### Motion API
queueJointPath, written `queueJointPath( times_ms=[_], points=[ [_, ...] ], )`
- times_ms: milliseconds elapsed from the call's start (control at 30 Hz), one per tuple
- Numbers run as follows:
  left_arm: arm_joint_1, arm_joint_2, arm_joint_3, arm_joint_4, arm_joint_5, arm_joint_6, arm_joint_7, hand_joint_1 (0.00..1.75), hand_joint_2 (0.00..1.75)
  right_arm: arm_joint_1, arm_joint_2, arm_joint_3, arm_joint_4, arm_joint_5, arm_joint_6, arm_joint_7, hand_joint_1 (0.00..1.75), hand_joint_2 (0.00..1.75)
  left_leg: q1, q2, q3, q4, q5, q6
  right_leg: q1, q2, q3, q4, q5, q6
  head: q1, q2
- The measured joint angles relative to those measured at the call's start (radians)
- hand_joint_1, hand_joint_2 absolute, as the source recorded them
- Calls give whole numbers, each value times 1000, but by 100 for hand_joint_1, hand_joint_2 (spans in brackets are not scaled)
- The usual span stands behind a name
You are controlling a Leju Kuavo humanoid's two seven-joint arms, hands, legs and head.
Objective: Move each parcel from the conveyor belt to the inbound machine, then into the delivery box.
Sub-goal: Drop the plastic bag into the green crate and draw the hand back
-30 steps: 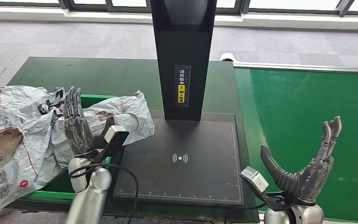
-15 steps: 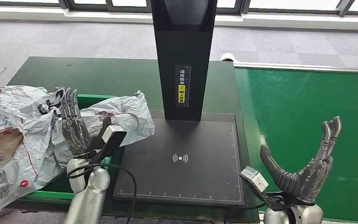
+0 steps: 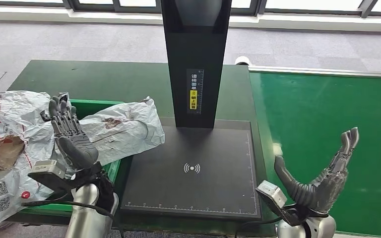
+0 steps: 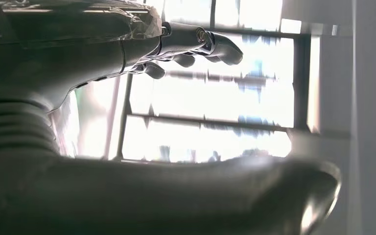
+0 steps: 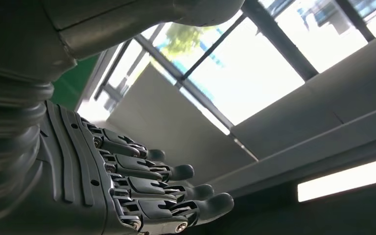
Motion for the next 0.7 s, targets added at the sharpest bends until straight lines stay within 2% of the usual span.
queueJointPath(
  times_ms=[67, 133, 233, 367, 700],
  points=[
    [14, -1, -45, -20, 49, -154, 0, 0, 175, -35, -4, 97, 65, -121, 76, -25, 0, 175, 0, 1, 0, 0, 0, 0, 0, 1, -1, 0, 0, 0, 0, 0],
    [16, -3, -89, -27, 55, -223, 0, 0, 175, -70, -8, 208, 127, -178, 121, -34, 0, 175, 0, 2, 0, 0, 1, 0, 0, 1, -2, 0, 0, 0, 0, 0],
    [15, -4, -120, -34, 71, -235, 0, 0, 175, -101, -12, 307, 189, -218, 125, -37, 0, 175, 0, -2, 0, 0, 2, 0, 0, -3, -1, 0, 0, 0, 0, 0],
    [14, -4, -139, -25, 104, -251, 0, 0, 175, -123, -16, 372, 236, -288, 147, -38, 0, 175, 0, -2, 0, 0, 3, -1, 1, -3, -1, 0, 0, 0, 0, 0],
    [7, -4, -147, 80, 112, -270, 0, 0, 175, -147, -17, 409, 289, -329, 189, -38, 0, 175, 0, -2, -1, 0, 3, -1, 0, -3, -1, 0, 0, 0, 0, 0]
  ],
)
